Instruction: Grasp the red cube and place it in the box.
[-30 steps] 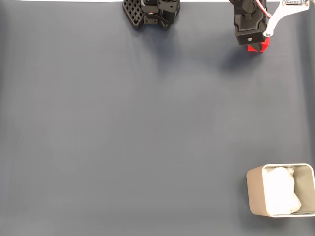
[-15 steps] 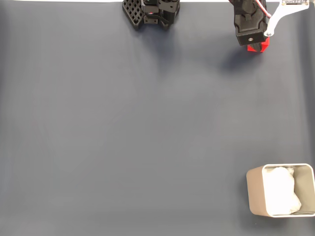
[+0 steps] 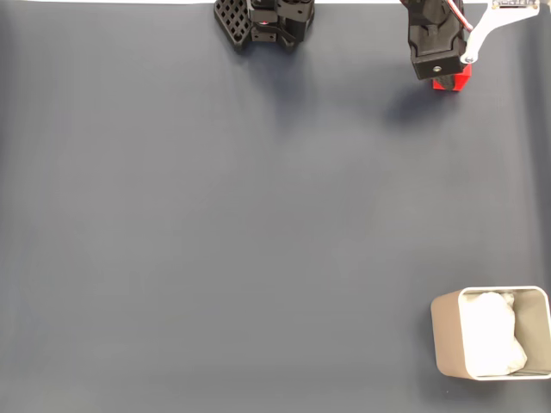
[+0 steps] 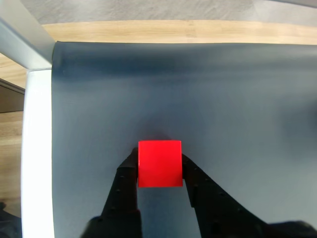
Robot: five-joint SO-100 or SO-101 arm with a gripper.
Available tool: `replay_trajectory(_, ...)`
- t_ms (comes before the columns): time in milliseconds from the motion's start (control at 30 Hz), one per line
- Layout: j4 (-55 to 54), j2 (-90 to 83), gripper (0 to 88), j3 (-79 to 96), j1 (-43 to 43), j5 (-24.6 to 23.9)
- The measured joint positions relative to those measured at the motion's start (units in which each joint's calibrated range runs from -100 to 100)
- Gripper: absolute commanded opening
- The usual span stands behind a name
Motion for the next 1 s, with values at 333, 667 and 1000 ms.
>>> replay_trajectory(333,0.6,0.0,1.1,0.0,0.0,-0.6)
replay_trajectory(667,1.9,-0.1,0.9,-1.1,0.0,-1.7)
replay_trajectory(1000,5.1,-1.5,0.6,-2.9,0.1,-3.6)
